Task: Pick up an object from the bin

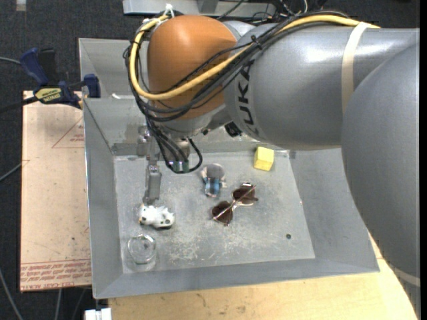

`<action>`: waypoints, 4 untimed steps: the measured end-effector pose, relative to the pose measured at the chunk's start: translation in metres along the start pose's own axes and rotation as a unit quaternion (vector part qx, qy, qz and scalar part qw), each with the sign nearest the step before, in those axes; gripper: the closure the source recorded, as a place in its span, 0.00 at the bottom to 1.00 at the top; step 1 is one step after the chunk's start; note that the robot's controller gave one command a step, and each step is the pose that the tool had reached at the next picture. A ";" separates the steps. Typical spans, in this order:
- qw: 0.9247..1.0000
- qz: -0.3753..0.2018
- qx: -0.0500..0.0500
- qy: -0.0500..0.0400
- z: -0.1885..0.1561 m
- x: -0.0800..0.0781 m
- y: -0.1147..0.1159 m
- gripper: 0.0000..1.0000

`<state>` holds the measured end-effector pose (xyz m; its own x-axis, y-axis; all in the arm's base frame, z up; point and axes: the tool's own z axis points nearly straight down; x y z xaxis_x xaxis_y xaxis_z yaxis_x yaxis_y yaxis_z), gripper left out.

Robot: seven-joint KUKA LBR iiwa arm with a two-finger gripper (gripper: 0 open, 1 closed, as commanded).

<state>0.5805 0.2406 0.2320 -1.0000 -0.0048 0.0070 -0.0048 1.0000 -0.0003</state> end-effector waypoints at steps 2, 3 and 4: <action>1.000 -0.005 -0.001 -0.005 0.073 0.016 -0.021 0.00; 1.000 0.008 0.000 -0.001 0.083 0.041 -0.040 0.00; 1.000 -0.002 -0.001 -0.004 0.099 0.027 -0.048 0.00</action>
Offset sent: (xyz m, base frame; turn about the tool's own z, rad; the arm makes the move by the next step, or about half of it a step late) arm -0.0378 -0.0447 -0.1620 -0.0247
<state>0.5528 0.1923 0.1333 -1.0000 -0.0089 -0.0018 -0.0089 1.0000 0.0012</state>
